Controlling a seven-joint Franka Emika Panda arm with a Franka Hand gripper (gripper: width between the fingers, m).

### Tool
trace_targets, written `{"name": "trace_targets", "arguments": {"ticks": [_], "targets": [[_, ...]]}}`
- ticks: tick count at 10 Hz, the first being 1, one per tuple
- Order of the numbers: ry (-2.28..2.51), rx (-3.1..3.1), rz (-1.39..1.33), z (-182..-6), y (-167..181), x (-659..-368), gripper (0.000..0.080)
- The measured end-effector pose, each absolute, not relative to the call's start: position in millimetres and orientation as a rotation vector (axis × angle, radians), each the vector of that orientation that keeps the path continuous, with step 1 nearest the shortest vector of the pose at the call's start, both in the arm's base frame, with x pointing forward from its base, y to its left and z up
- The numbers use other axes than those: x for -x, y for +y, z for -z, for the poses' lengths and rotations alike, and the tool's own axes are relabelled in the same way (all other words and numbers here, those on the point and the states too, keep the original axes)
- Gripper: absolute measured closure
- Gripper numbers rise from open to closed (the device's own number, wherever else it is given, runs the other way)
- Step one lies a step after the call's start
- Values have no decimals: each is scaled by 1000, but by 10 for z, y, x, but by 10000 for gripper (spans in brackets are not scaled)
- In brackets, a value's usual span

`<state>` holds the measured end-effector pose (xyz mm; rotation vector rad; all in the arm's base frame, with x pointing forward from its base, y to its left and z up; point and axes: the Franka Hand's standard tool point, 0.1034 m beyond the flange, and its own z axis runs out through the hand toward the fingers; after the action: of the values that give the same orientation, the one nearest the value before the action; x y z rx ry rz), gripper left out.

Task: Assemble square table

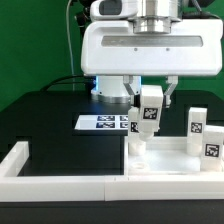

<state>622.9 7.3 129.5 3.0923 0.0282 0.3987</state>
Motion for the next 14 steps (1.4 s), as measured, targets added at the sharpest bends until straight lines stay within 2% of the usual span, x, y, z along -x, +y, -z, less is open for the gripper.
{"name": "trace_targets", "arguments": {"ticks": [2, 5, 7, 8, 14], "targets": [[12, -3055, -571, -1312, -269, -6105, 512], [37, -2871, -906, -1236, -475, -5992, 512], [15, -2910, -886, -1074, -334, -5964, 512], [-28, -2944, -868, -1113, -186, -6009, 512], [85, -2967, -863, -1124, -328, -6034, 512]]}}
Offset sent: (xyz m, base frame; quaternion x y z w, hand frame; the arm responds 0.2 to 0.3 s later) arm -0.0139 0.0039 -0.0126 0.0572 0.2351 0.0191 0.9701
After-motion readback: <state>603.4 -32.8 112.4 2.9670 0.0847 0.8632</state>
